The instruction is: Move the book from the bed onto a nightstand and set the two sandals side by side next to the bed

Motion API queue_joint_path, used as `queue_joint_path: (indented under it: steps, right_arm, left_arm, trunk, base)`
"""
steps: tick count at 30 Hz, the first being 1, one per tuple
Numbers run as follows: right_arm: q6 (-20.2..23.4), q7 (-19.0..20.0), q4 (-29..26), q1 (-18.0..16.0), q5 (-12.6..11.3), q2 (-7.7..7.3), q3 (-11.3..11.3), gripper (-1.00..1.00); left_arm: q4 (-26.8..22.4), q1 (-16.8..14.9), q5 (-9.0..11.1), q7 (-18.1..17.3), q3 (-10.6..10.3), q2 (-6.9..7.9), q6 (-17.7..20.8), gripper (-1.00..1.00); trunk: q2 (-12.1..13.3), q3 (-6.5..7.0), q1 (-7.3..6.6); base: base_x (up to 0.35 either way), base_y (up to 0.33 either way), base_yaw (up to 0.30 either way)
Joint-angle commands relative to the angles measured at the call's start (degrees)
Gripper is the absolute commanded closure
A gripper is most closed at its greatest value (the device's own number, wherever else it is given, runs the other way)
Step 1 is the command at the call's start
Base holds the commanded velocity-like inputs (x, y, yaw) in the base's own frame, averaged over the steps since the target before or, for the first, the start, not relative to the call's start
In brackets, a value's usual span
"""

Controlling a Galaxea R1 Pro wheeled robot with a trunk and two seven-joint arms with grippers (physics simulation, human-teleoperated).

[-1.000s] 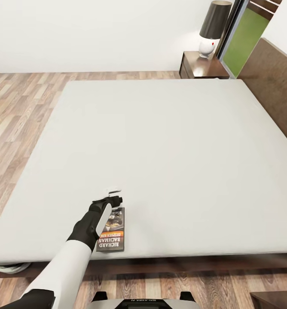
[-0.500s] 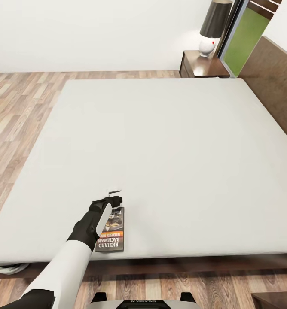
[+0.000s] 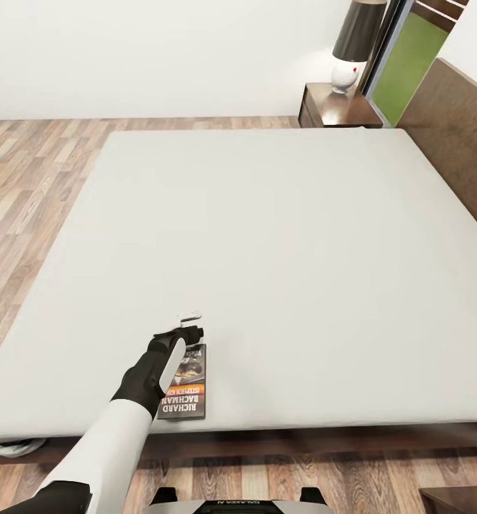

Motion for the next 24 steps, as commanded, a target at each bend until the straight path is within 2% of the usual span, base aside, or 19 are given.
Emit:
queue_joint_path:
  steps: [1, 11, 17, 24]
  right_arm:
    - [-0.1, 0.32, 0.06, -0.02, -0.17, -0.01, -0.44, -1.0]
    - [-0.1, 0.32, 0.06, -0.02, -0.17, -0.01, -0.44, -1.0]
    - [-0.1, 0.32, 0.06, -0.02, -0.17, -0.01, -0.44, -1.0]
    - [-0.1, 0.32, 0.06, -0.02, -0.17, -0.01, -0.44, -1.0]
  left_arm:
    - [-0.08, -0.01, 0.61, 0.42, 0.0, -0.02, 0.18, -1.0]
    - [-0.08, 0.0, 0.61, 0.42, 0.0, -0.02, 0.18, -1.0]
    - [-0.08, 0.0, 0.61, 0.42, 0.0, -0.02, 0.18, -1.0]
    - [-0.08, 0.0, 0.61, 0.42, 0.01, -0.02, 0.18, -1.0]
  trunk:
    - [-0.02, -0.03, 0.0]
    - [-0.02, -0.03, 0.0]
    - [-0.02, -0.03, 0.0]
    - [-0.02, -0.03, 0.0]
  base:
    - [0.0, 0.0, 0.0]
    - [-0.001, 0.0, 0.0]
    - [-0.128, 0.0, 0.0]
    - [-0.019, 0.0, 0.0]
